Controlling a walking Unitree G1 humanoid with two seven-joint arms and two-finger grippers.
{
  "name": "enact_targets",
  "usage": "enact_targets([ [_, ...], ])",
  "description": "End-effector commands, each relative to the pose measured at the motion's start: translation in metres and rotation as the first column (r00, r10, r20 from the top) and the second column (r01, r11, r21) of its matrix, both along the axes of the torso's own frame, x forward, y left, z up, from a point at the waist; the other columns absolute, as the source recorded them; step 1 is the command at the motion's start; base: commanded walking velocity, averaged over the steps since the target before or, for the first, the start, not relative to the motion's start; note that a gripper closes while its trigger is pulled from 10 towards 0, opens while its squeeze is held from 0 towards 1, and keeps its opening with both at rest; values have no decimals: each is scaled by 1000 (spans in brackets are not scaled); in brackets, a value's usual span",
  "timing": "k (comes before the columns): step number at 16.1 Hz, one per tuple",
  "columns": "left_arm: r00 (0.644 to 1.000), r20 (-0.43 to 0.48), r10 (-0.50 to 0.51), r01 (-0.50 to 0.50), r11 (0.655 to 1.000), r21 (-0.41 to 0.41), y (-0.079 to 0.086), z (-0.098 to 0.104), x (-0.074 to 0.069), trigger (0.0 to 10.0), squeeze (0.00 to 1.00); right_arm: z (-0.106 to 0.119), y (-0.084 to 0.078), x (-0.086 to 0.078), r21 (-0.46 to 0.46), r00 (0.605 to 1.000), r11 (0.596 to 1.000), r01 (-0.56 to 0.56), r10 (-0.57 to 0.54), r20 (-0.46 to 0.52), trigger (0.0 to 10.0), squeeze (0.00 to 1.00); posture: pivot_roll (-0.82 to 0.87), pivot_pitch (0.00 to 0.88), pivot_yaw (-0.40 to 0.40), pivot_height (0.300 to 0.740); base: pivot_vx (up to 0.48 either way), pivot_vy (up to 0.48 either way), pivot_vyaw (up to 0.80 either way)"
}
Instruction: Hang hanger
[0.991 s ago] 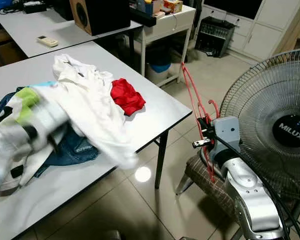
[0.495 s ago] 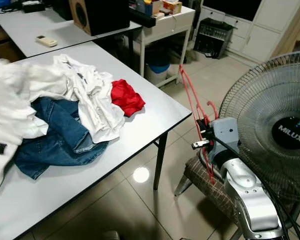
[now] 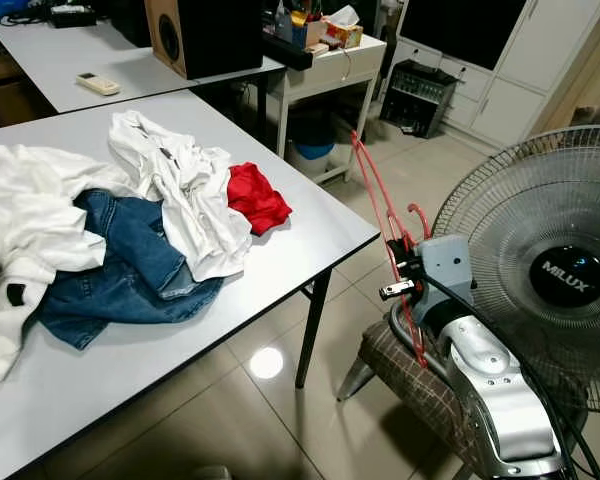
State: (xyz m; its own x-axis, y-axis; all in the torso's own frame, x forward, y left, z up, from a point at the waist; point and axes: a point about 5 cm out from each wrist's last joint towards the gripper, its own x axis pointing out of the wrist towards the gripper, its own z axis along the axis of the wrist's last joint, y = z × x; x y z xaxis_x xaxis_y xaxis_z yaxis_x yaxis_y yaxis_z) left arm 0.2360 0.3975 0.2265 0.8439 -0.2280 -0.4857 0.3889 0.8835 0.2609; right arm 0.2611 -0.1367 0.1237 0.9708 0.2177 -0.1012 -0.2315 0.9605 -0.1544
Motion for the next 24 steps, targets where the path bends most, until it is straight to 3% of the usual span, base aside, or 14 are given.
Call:
enact_targets([
  [1, 990, 121, -78, 90, 991, -98, -11, 32, 1, 10000, 1000, 2, -2, 2, -2, 1000, 1000, 2, -2, 9, 10000, 0, 89, 0, -48, 740, 0, 0, 0],
  [2, 968, 213, -132, 176, 963, -206, -22, 50, 1, 10000, 1000, 1, -2, 2, 0, 1000, 1000, 1, -1, 7, 10000, 0, 89, 0, -48, 740, 0, 0, 0],
  [3, 948, 254, -191, 257, 930, -262, -33, 59, 0, 10000, 1000, 1, -1, 2, 1, 1000, 1000, 0, 0, 6, 10000, 0, 91, 0, -47, 740, 0, 0, 0],
  [6, 894, 343, -288, 392, 874, -287, -66, 68, 6, 10000, 1000, 3, -2, 2, 8, 1000, 1000, 5, -5, 7, 10000, 0, 83, 6, -41, 740, 0, 0, 0],
  [7, 890, 375, -258, 373, 886, -275, -82, 65, 18, 10000, 1000, 4, -3, 2, 14, 1000, 1000, 11, -12, 11, 10000, 0, 82, 7, -35, 740, 0, 0, 0],
  [8, 901, 380, -211, 301, 933, -198, -99, 52, 35, 10000, 1000, 7, -3, 3, 29, 1000, 999, 23, -23, 20, 10000, 0, 77, 7, -26, 740, 0, 0, 0],
  [9, 904, 377, -203, 286, 942, -177, -106, 48, 40, 10000, 1000, 8, -3, 3, 35, 999, 999, 26, -27, 23, 10000, 0, 76, 6, -24, 740, 0, 0, 0],
  [10, 893, 417, -172, 297, 920, -256, -140, 29, 55, 10000, 816, 15, -4, 5, 61, 998, 997, 51, -54, 44, 10000, 0, 63, 6, -6, 740, 0, 0, 0],
  [11, 889, 445, -109, 271, 908, -319, -157, 19, 63, 10000, 420, 18, -7, 5, 75, 996, 995, 68, -72, 52, 10000, 0, 60, 7, -5, 740, 0, 0, 0],
  [13, 914, 390, 112, 111, 855, -506, -200, -17, 74, 10000, 192, 21, -11, 3, 84, 994, 992, 90, -95, 60, 10000, 0, 41, 9, 13, 740, 0, 0, 0],
  [14, 925, 362, 111, 62, 899, -434, -212, -35, 71, 10000, 31, 21, -12, 1, 77, 994, 993, 91, -96, 57, 10000, 0, 36, 13, 14, 740, 0, 0, 0],
  [17, 920, 339, 195, -66, 931, -358, -217, -58, 64, 10000, 0, 19, -13, -1, 74, 994, 993, 97, -100, 43, 10000, 0, 37, 19, 13, 740, 0, 0, 0],
  [21, 917, 374, 142, -48, 967, -250, -243, -72, 47, 10000, 0, 19, -8, -1, -16, 999, 999, 30, -29, 40, 10000, 0, 47, 47, -29, 740, 0, 0, 200],
  [24, 917, 367, 155, -51, 959, -278, -244, -74, 43, 10000, 0, 19, -7, -1, -32, 999, 999, 8, -6, 37, 10000, 0, 43, 52, -37, 740, 0, 0, 800],
])
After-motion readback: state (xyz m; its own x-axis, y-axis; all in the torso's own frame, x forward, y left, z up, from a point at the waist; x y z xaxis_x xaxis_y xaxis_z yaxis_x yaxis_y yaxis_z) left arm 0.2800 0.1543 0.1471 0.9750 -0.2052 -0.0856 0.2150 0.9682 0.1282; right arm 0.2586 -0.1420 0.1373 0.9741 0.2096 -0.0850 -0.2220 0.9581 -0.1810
